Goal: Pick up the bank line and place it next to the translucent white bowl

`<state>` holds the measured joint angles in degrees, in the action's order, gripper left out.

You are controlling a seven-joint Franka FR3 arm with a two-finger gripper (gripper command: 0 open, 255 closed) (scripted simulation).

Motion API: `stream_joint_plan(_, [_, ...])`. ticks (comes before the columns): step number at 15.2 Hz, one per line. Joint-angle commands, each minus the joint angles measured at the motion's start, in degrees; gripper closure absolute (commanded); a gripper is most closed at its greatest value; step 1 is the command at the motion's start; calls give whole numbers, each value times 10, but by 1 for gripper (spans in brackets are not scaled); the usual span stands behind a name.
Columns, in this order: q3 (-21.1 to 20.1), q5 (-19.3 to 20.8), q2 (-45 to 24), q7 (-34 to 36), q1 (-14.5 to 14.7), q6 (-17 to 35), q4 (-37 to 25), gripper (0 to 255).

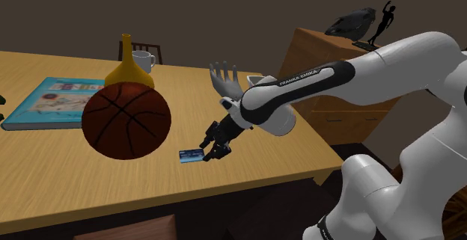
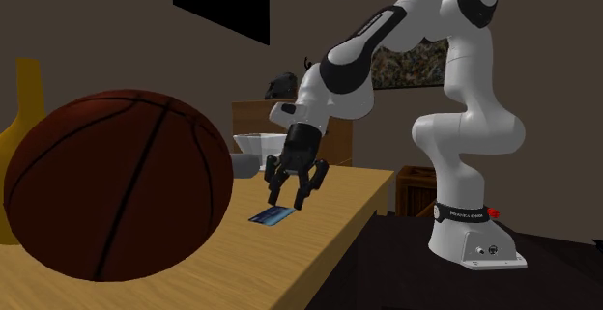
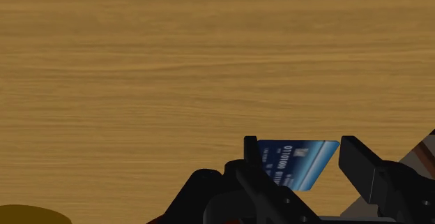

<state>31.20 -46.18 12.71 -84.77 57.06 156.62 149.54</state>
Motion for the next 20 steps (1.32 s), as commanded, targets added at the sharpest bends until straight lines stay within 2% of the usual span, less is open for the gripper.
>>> stream_joint_plan(1, [-11, 35, 15, 33, -14, -9, 0, 255])
stream_joint_plan(10, [-55, 139, 69, 135, -70, -61, -14, 255])
stream_joint_plan(20, [-89, 207, 113, 209, -109, -131, -49, 255])
